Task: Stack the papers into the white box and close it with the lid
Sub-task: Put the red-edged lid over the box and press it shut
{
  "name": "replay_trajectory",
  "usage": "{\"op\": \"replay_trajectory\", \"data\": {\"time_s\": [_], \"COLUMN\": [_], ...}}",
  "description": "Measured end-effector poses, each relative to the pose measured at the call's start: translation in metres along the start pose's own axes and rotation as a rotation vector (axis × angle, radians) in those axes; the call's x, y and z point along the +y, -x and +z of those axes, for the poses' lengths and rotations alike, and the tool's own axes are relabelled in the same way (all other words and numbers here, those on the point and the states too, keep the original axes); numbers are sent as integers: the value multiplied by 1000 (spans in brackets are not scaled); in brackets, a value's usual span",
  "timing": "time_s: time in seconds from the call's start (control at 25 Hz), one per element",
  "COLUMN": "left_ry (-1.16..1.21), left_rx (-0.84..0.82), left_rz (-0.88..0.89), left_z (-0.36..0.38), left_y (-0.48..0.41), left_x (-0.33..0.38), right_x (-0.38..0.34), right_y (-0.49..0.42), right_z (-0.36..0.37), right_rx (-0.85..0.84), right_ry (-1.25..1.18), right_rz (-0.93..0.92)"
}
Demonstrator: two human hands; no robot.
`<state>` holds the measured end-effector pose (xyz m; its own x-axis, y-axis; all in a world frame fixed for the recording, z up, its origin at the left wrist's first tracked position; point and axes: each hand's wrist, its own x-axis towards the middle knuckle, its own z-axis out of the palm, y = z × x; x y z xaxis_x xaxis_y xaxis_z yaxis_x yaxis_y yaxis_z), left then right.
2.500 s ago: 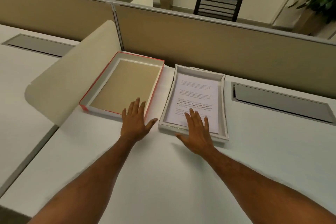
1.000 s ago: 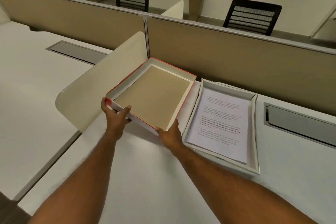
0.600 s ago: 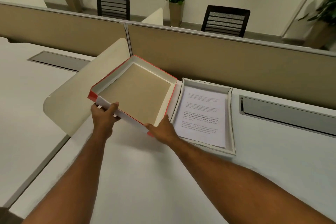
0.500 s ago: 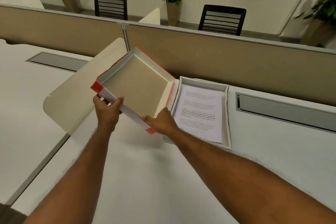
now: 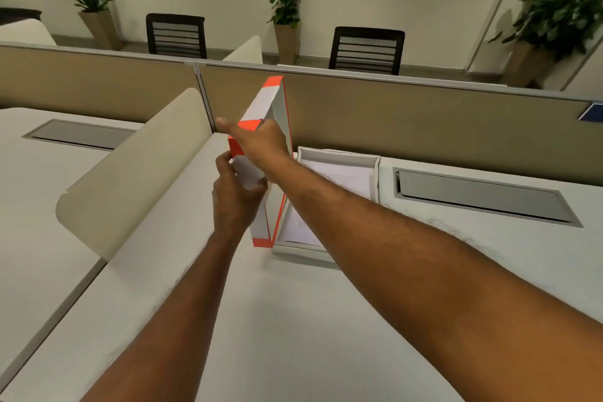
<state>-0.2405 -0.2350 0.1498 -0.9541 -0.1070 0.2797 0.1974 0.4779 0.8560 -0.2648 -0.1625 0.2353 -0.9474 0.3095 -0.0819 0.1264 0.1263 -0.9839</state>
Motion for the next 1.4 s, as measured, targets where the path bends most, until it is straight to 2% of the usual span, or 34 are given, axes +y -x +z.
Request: {"op": "replay_trajectory", "data": {"time_s": [0.2,0.32,0.4,0.48,0.52,0.56,0.6,0.68,0.76,0.88,1.0,1.08,1.2,1.4], "left_ry": [-120,85,185,223,263,334,427,658,732,585,482,401,361,341], "left_rx": [-79,-130,-15,35,-11,-91,-150,-149,-101,-132,-166,-203,-220,-259], "left_rz": [84,93,-77,-450,-642,-750,-779,-768,-743,-611,-501,-405,-328,-246], "left_z": [12,16,16,12,12,14,19,27,36,48,60,68,79,86], "left_y": [9,13,13,10,11,13,15,14,9,0,-5,-6,-8,-18], "left_x": [4,-7,-27,-53,-63,-69,-71,-62,-51,-49,-51,-50,-47,-37], "right_x": [5,7,13,21,25,30,37,51,64,80,97,111,132,148], "right_y": [-1,-2,-7,-10,-12,-13,-14,-12,-8,-4,2,8,16,15], "right_z": [-23,-50,-73,-99,-111,-123,-134,-148,-161,-179,-193,-201,-209,-215], "right_rx": [157,192,234,283,292,300,303,284,288,268,237,281,336,283], "right_ry": [60,-25,-109,-263,-355,-430,-484,-536,-566,-585,-499,-435,-382,-291], "right_rz": [-32,9,43,124,165,194,207,233,245,290,355,364,326,245]}}
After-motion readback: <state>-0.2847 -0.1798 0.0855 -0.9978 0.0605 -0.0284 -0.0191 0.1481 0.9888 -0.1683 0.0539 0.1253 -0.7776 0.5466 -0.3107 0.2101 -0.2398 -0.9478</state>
